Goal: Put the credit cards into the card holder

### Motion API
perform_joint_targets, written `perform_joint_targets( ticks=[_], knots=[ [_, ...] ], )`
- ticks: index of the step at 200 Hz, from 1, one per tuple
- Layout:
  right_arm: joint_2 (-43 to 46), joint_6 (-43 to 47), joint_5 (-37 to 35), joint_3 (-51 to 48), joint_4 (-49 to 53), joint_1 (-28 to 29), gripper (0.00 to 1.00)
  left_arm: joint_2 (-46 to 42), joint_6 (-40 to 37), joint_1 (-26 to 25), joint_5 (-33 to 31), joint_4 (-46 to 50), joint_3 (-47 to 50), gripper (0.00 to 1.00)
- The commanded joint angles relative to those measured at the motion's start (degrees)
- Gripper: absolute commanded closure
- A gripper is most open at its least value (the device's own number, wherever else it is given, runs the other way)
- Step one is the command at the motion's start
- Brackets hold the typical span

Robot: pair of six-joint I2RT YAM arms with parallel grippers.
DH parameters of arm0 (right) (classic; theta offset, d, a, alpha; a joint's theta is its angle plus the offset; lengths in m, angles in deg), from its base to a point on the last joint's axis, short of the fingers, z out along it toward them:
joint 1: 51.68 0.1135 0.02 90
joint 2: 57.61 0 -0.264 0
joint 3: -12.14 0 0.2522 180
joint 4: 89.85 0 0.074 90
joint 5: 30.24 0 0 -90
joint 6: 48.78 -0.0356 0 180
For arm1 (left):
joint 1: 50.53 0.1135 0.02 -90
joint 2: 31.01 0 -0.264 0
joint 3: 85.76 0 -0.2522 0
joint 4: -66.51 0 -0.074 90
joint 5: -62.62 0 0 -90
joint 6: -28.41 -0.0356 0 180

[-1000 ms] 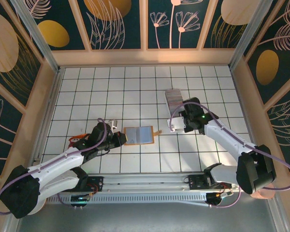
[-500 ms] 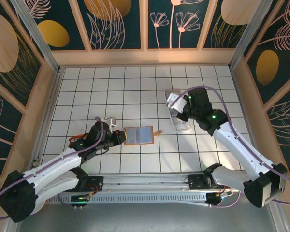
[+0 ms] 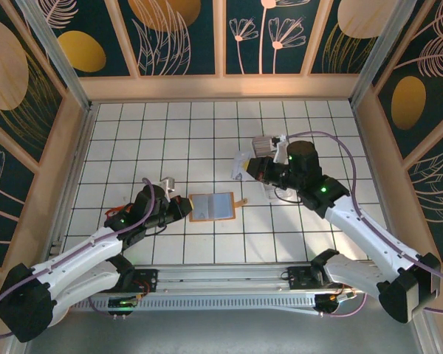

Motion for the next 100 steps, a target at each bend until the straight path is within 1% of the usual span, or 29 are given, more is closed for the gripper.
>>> perform_joint_targets(
  ticks=[1,26,36,50,64,82,100],
  knots=[
    [-0.8,-7.0,-1.3,2.0,0.1,0.7,1.0,-0.5,1.0,-0.2,0.6,1.1,-1.6,1.0],
    [-2.4,-6.2,-2.4,2.2,0.7,1.7,1.0,-0.2,0.4,-0.2,0.0,2.4,-2.3,1.0],
    [-3.2,-5.4,-3.9,2.2,0.8,2.8,1.0,0.0,0.4,-0.2,0.0,2.5,-2.2,1.0],
    [-4.9,-3.3,-7.6,2.7,2.1,5.9,1.0,1.0,-1.2,-0.3,-0.6,3.8,-2.6,1.0],
    [-7.6,-2.1,-10.8,2.7,2.3,9.5,1.0,2.6,-3.3,-0.3,-3.5,8.0,-4.3,1.0],
    [-11.6,-2.2,-11.9,0.7,-1.6,13.3,1.0,4.8,-5.4,-0.3,-4.6,9.1,-5.2,1.0],
    [-16.2,-2.8,-11.8,0.0,-5.3,16.0,1.0,7.2,-5.4,-0.3,-3.5,6.7,-4.9,1.0]
  ],
)
